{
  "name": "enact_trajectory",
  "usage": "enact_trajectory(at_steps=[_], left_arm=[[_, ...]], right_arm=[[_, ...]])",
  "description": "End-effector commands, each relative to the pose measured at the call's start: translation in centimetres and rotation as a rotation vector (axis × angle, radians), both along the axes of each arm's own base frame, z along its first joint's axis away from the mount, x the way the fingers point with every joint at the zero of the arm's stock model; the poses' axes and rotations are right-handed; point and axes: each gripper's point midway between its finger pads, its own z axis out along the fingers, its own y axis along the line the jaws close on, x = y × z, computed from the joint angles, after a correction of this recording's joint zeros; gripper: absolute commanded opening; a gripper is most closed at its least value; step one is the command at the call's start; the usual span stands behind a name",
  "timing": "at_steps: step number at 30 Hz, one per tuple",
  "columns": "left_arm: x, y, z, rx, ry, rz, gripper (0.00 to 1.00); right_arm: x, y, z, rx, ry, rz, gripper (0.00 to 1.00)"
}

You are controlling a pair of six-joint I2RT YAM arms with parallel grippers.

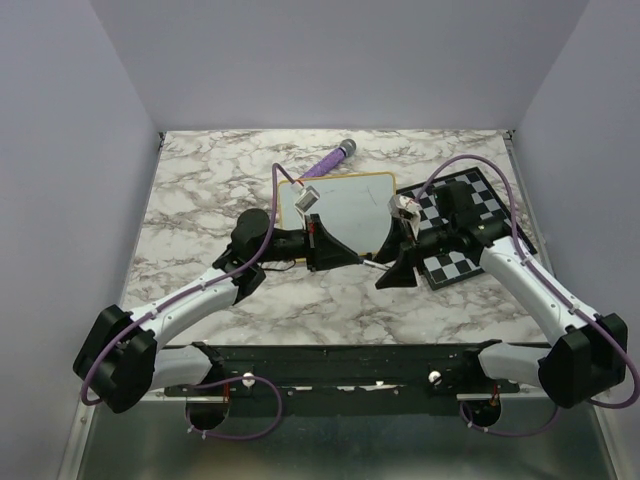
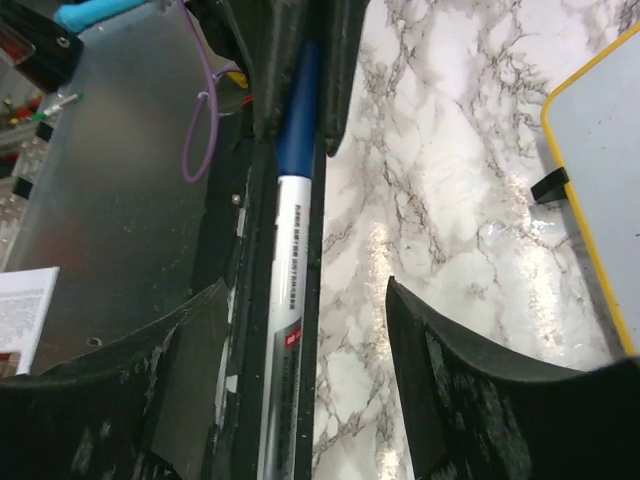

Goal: Write a sentence on the whiteboard
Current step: Pass from the left arm to the right

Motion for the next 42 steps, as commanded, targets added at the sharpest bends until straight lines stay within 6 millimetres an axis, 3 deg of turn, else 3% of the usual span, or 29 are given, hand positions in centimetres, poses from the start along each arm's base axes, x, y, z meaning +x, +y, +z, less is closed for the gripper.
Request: enact_trajectory(at_steps=[1,5,6,9,14,15,19,26,36,38,39,42], left_arm=[[0.5,-0.3,2.9,-0.108,-0.075,0.042,0.0],[0.8,-0.7,2.7,-0.108,-0.072,0.061,0.0],[0.8,-0.7,2.5,-0.107,-0.071,0.066,0.0],[1.2,-0.7,2.1,-0.102,-0.064,0.083,0.0],[1.2,-0.8,1.7,-0.078,-0.062,0.072,0.0],[1.2,-0.9,1.6,-0.076,-0.063,0.068,0.0],[1.0,-0.9,1.1,-0.059,-0.06,0.052,0.0],[1.0,-0.9,0.6,-0.029,-0.06,0.049,0.0],[1.8,-0.9,1.1,-0.039,-0.068,0.088,0.0],[1.7,-0.9,1.1,-0.04,-0.07,0.089,0.0],[1.7,-0.9,1.1,-0.041,-0.07,0.091,0.0],[1.7,-0.8,1.3,-0.051,-0.077,0.095,0.0]], right_arm=[[0.3,1.0,0.1,0.059,0.083,0.006,0.7],[0.4,1.2,0.3,0.062,0.131,-0.016,0.6],[0.5,1.2,0.3,0.062,0.131,-0.018,0.5],[0.7,1.2,0.3,0.061,0.131,-0.025,0.36],[0.9,1.2,0.6,0.055,0.132,-0.041,0.41],[1.0,1.2,0.7,0.056,0.131,-0.045,0.49],[1.0,1.0,1.0,0.062,0.132,-0.051,0.62],[1.1,0.9,1.0,0.065,0.148,-0.055,0.68],[1.1,1.0,0.7,0.068,0.19,-0.045,0.2],[1.1,1.0,0.6,0.066,0.193,-0.046,0.2],[1.1,1.0,0.6,0.065,0.194,-0.047,0.32],[1.2,1.0,0.5,0.06,0.19,-0.054,0.51]])
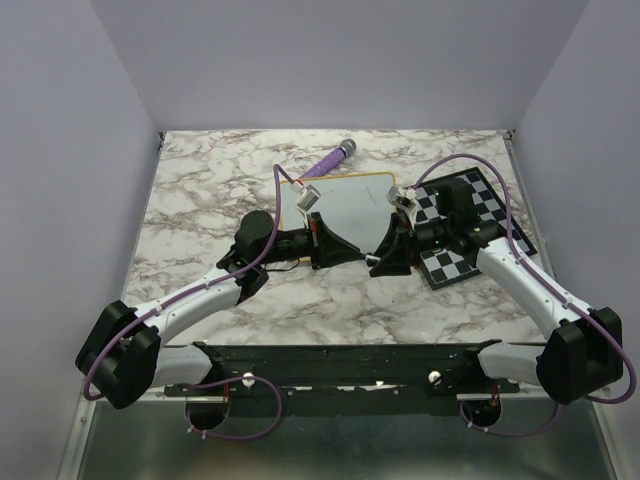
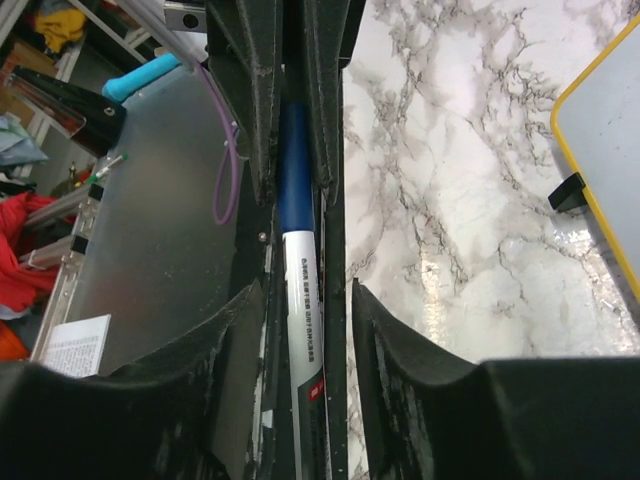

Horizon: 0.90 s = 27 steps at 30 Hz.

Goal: Write a sentence on the whiteboard
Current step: Pass from the left arm to the right, then open the pen cap from the whiteboard marker.

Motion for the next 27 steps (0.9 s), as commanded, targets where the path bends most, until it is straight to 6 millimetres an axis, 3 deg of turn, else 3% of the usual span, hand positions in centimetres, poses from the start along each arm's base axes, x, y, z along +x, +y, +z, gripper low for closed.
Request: enact_trajectory(at_steps=[1,5,7,11,15,21,23,25,26,27], left_arm=[[0.4,0.0,1.0,-0.025,-0.043,0.023,0.0],[0.3,0.1,1.2,-0.036,-0.047,0.03,0.0],[0.3,0.2,1.2,-0.036,-0.045,0.031,0.0],[0.4,0.2,1.1,-0.037,-0.041,0.036,0.0],[0.4,0.2,0.9,-0.033,-0.04,0.039,0.0],[0.9,1.3,0.4,0.007,-0.053,0.068,0.0],[2.0,2.7,-0.1,0.037,-0.049,0.113,0.0],[2.4,4.7,0.5,0.031,-0.064,0.153,0.0],[3.6,6.4,0.2,0.046,-0.041,0.212,0.0],[3.8,7.8,1.1,0.035,-0.061,0.245,0.0]], right_arm=[[0.2,-0.1,0.0,0.01,0.003,0.001,0.53],[0.1,0.0,0.0,0.01,0.003,0.005,0.53],[0.1,0.0,0.0,0.012,0.005,0.006,0.48],[0.2,0.0,0.0,0.012,0.005,0.006,0.29],[0.1,0.0,0.3,0.017,-0.007,0.012,0.01],[0.1,-0.4,0.4,0.005,-0.075,0.008,0.01],[0.1,-0.6,0.1,-0.014,-0.08,-0.003,0.01],[0.1,-0.8,0.0,-0.021,-0.091,-0.002,0.01],[0.0,-0.8,0.0,-0.02,-0.092,0.004,0.01],[0.0,-0.8,-0.1,-0.018,-0.099,0.009,0.01]])
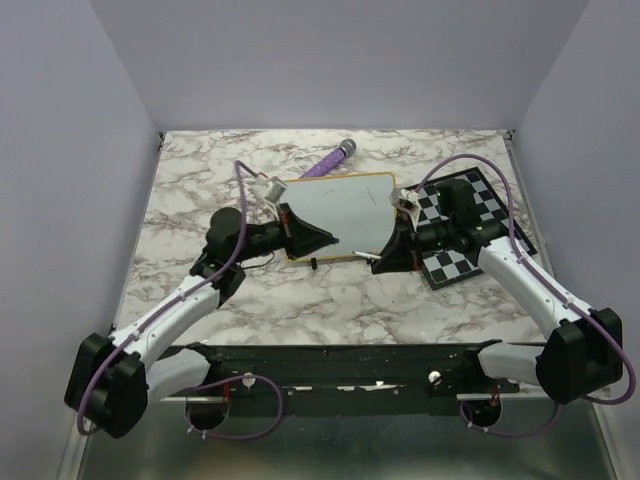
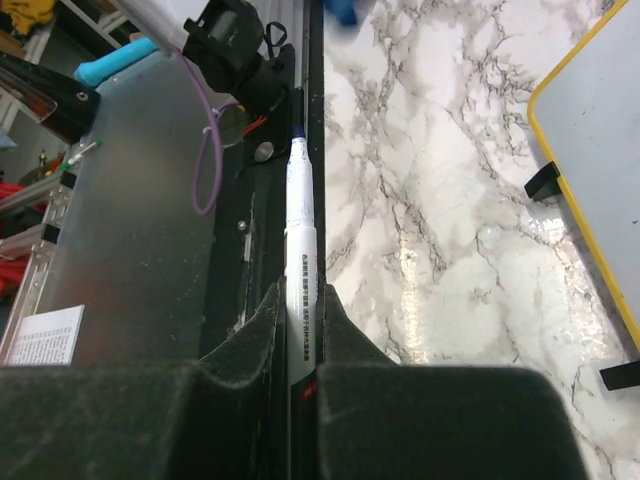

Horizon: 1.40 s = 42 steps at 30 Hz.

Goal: Write a sentence on the whiteboard
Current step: Open the pen cap from the whiteboard marker, then place the pen cap at the center of the board.

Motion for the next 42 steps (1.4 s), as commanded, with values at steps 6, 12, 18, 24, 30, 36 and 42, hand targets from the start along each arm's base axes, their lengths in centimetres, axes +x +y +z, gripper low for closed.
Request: enact_trajectory(at_steps=[6,12,18,24,30,36,42], left_arm=[[5.8,12.2,-1.6,0.127,0.094,0.481,0.0],[8.0,22.4,-9.3,0.212,0.345,1.04,0.0],[10.6,26.1,-14.7,0.208,0.501,1.196,0.0],[13.4,28.8,-18.9,0.35,0.583,1.29,0.0],[14.0,30.2,-23.8,0.448,0.702,1.349,0.02],[13.2,31.1,-24.3,0.477,0.701,1.395,0.36],[13.2,31.3,-22.9,0.477,0.684,1.407,0.52]], right_arm=[[0.5,-0.8,-0.4,-0.062,-0.058,-0.039,0.01],[4.2,-2.0,-1.8,-0.185,-0.125,-0.271,0.01],[4.6,-2.2,-1.6,-0.194,-0.141,-0.311,0.01],[4.5,-2.3,-1.3,-0.192,-0.149,-0.316,0.0],[4.2,-2.3,-1.1,-0.183,-0.145,-0.309,0.01],[4.3,-2.4,-1.1,-0.182,-0.15,-0.308,0.01],[4.2,-2.4,-1.2,-0.184,-0.148,-0.302,0.0]])
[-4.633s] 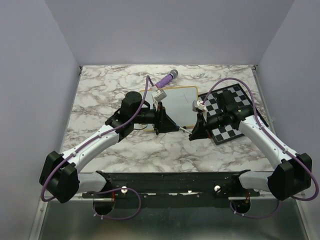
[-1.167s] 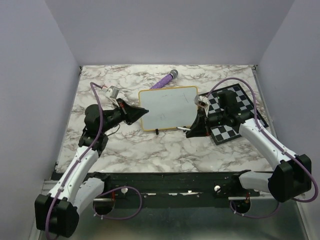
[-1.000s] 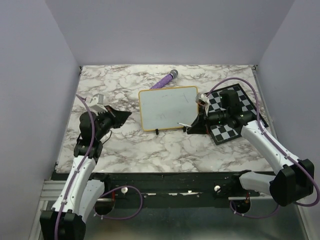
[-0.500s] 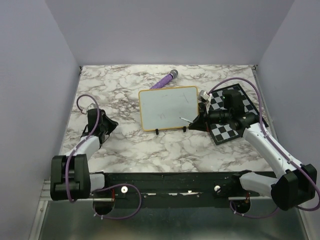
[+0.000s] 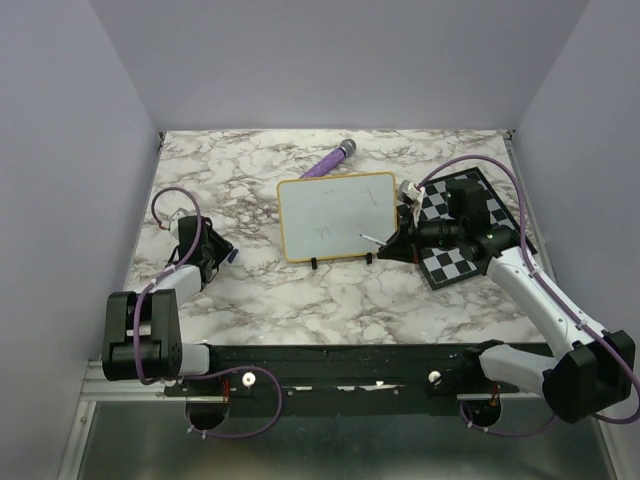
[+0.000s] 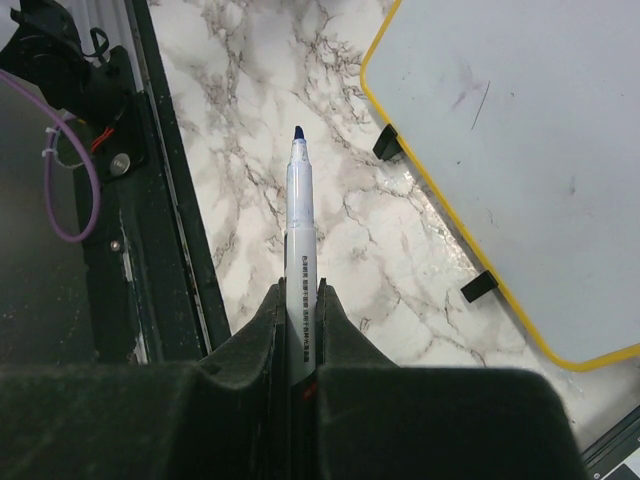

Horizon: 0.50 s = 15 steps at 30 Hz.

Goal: Write a sentence on the whiteboard
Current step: Place the pen cap at the center of the board, then pick up the whiteboard from the whiteboard stand.

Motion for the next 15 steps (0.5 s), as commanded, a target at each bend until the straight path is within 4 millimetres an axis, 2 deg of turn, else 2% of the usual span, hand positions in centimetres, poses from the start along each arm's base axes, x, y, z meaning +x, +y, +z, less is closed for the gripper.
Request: enact_trajectory(at_steps=[1,5,8,10,12,13,14,15], left_arm=[[-0.3,1.0,1.0,0.037,-0.002,0.031,0.54],[-0.4,0.5,2.6,0.027,-0.028,0.004,0.6],[-0.1,0.1,5.3,0.033,-0.092,-0.032,0.66],[0.3,-0.6,7.9,0.026,-0.158,-0.077,0.72],[-0.2,-1.5,9.2,0.024,-0.172,-0.145,0.76],[-0.2,-1.8,9.8,0.021,-0.181,-0.168,0.83],[0.2,-1.9,11.1,0.037,-0.207,-0.2,0.83],[0.0,-2.2,11.5,0.036,-0.206,-0.224,0.84]], right_arm=[[0.0,-0.3,-0.2,-0.002,-0.008,-0.004,0.01],[-0.1,-0.4,0.0,0.003,-0.008,-0.001,0.01],[-0.5,-0.6,0.2,0.013,-0.019,0.026,0.01],[-0.8,-0.8,0.3,0.015,-0.032,0.039,0.01],[-1.0,-1.0,0.6,0.023,-0.058,0.06,0.01],[-1.1,-1.1,0.6,0.021,-0.056,0.064,0.01],[-1.2,-1.1,0.6,0.025,-0.057,0.074,0.01],[-1.2,-1.1,0.6,0.024,-0.065,0.078,0.01]])
